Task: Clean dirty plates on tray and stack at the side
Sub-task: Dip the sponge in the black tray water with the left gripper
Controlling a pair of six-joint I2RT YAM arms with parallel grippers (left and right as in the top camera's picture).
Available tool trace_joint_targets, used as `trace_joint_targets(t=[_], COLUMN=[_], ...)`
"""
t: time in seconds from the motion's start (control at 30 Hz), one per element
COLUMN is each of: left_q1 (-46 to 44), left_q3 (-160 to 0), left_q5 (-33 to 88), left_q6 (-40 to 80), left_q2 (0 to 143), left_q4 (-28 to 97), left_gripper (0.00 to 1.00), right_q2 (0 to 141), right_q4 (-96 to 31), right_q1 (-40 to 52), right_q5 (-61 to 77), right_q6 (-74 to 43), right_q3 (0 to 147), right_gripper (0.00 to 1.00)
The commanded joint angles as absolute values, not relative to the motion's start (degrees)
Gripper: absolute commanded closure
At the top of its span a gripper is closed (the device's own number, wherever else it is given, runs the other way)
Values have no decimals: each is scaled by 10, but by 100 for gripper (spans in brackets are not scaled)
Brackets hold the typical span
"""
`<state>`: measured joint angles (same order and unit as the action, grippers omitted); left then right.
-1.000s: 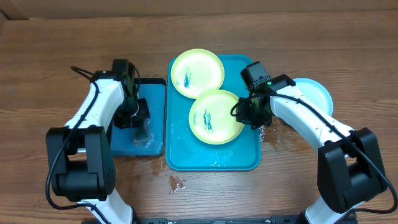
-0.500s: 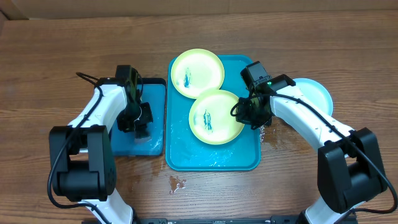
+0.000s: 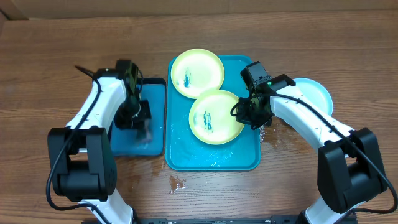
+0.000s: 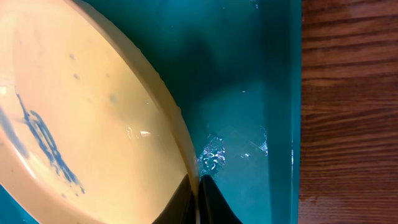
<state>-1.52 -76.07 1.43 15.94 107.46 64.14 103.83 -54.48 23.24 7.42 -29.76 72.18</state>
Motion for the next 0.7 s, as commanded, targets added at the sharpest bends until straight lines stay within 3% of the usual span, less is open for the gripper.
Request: trace_joint_targets(t=[0.0,0.3,0.53,0.63,0.67], left_q1=[-19,-19,-19,-19,-19], left_q3=[-775,-653,-639,-639,-639], left_q5=[5,-2,-3,9,11], left_q6=[150,159,152,151,149], left_q2=[1061,1068,1068,1068,1068], left_q4=[631,500,489,490,490], left_gripper=[96,96,96,64,59], right_q2=[1037,1037,1037,1037,1037], right_q4=[-541,-541,-541,-543,-543], right_q1=[232,232,232,232,232], right_q5=[71,71,71,71,71], right_q6=[-296,-296,-296,-296,-296], right_q3=[719,719,719,719,719], right_gripper=[95,95,95,95,95])
